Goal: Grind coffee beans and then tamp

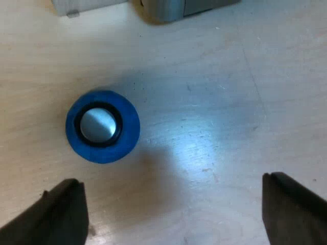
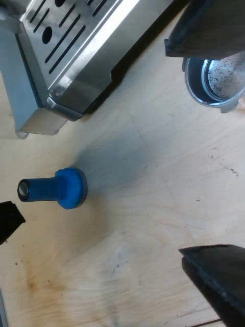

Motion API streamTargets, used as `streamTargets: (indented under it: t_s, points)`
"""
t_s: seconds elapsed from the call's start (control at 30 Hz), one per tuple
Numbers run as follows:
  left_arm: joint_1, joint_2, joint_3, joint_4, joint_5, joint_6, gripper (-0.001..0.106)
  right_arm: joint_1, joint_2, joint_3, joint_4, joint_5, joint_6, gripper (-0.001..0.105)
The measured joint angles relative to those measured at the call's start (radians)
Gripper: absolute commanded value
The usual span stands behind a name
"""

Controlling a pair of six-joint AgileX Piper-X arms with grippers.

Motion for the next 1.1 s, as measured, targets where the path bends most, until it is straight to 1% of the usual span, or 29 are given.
streamTargets:
  t_s: [0.27,0.37,0.43,0.7,0.93,0.97,1.03,1.1]
  points:
    - [0.0,0.0,0.0,-0.049,0.0,0.0,0.073,0.0,0.0,0.0,0.0,0.0,0.0,0.075]
    - [0.0,0.028,0.0,-0.049,-0.031,0.0,0.073,0.0,0.0,0.0,0.0,0.0,0.0,0.075]
    - [0.0,0.042,0.0,-0.052,-0.04,0.0,0.073,0.0,0.0,0.0,0.0,0.0,0.0,0.075]
    - [0.0,0.205,0.0,-0.14,-0.054,0.001,0.073,0.0,0.0,0.0,0.0,0.0,0.0,0.075]
    - [0.0,0.278,0.0,-0.171,-0.054,0.001,0.073,0.0,0.0,0.0,0.0,0.0,0.0,0.075]
    - [0.0,0.312,0.0,-0.18,-0.057,0.001,0.073,0.0,0.0,0.0,0.0,0.0,0.0,0.075]
    - [0.0,0.338,0.0,-0.19,-0.074,0.001,0.073,0.0,0.0,0.0,0.0,0.0,0.0,0.075]
    - [0.0,0.378,0.0,-0.199,-0.113,0.009,0.073,0.0,0.0,0.0,0.0,0.0,0.0,0.075]
